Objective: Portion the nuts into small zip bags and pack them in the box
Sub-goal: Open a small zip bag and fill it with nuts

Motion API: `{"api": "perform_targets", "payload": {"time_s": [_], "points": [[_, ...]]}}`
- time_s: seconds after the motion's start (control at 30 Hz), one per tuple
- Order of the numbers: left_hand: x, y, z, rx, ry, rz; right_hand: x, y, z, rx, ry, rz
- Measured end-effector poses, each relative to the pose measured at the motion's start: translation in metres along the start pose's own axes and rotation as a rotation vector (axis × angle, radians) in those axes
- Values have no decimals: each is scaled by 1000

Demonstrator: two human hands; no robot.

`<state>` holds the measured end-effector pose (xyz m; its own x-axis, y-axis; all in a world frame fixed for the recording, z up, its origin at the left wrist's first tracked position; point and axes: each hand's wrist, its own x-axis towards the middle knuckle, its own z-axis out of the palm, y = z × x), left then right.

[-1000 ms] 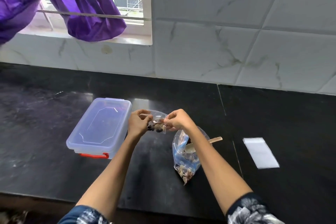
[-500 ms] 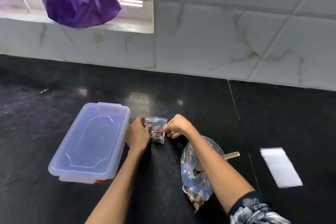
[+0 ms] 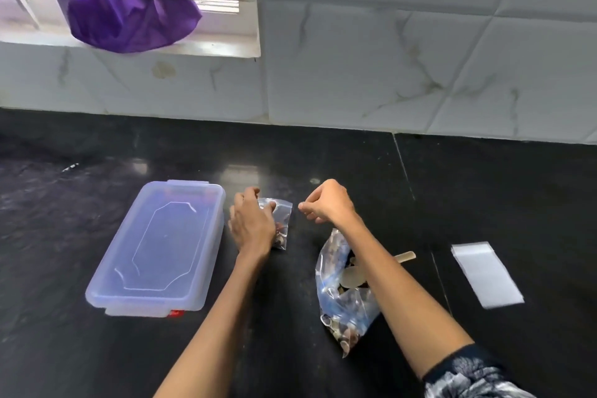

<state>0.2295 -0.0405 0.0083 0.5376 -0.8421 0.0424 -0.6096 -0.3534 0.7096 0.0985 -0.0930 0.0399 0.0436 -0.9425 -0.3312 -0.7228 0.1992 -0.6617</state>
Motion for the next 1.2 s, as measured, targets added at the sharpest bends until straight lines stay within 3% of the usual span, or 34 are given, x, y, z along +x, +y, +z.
{"api": "perform_targets", "payload": {"time_s": [0.3, 0.57, 0.73, 0.93, 1.2], "points": [[-66, 91, 35, -38, -133, 310, -57, 72, -97, 231, 266, 77], [-158, 153, 98, -213, -560, 557, -112, 171, -158, 333, 438, 260], [-184, 165, 138, -217, -733, 345, -111, 214, -177, 313, 502, 295], [-184, 164, 173, -132, -717, 39, -92, 254, -179, 243, 477, 318], [-185, 165, 188, -80, -672, -54, -75, 270, -169, 139, 386, 391]]}}
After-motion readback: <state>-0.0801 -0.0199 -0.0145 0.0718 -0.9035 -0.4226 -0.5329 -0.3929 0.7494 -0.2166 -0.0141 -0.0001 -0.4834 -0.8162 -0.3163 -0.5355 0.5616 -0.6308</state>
